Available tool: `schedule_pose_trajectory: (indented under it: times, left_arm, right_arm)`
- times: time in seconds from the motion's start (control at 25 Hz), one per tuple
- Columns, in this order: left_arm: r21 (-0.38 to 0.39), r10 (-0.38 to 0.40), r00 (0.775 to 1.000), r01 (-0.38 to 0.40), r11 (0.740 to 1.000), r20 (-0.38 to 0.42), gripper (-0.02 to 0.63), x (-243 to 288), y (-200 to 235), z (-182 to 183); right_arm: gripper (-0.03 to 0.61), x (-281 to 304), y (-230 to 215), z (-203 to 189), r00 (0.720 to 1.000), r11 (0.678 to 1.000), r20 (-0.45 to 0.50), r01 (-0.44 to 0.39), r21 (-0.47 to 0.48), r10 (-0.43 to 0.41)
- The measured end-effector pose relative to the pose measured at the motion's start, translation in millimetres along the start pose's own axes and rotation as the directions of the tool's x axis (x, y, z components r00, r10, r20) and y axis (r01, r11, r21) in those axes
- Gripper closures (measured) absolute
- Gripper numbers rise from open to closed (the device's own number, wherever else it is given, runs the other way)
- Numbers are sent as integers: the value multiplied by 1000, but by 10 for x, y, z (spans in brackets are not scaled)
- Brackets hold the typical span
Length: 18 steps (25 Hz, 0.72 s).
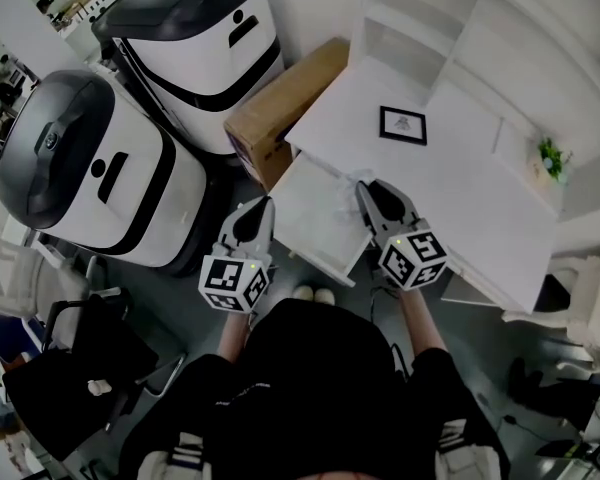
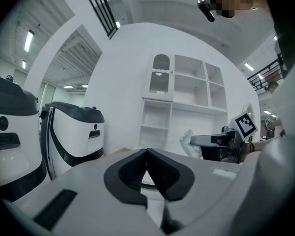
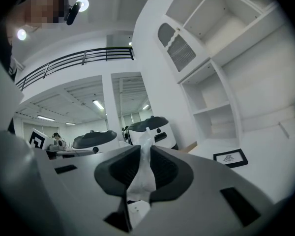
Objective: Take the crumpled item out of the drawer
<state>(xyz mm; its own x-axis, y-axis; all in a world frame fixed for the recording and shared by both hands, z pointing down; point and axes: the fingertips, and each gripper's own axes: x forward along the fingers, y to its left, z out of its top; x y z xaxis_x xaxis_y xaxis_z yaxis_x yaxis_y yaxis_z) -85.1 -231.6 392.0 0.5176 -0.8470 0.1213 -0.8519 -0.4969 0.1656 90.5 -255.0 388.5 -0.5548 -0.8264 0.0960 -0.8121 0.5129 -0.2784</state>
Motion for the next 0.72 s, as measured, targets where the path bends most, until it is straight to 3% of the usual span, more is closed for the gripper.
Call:
schedule_pose_trajectory:
  times: [0.72]
  left_arm:
    - [32, 48, 997, -50, 998, 56, 616, -135, 77, 181]
  right_arm:
    - [532, -199, -34, 233, 995, 993, 84, 69, -94, -61]
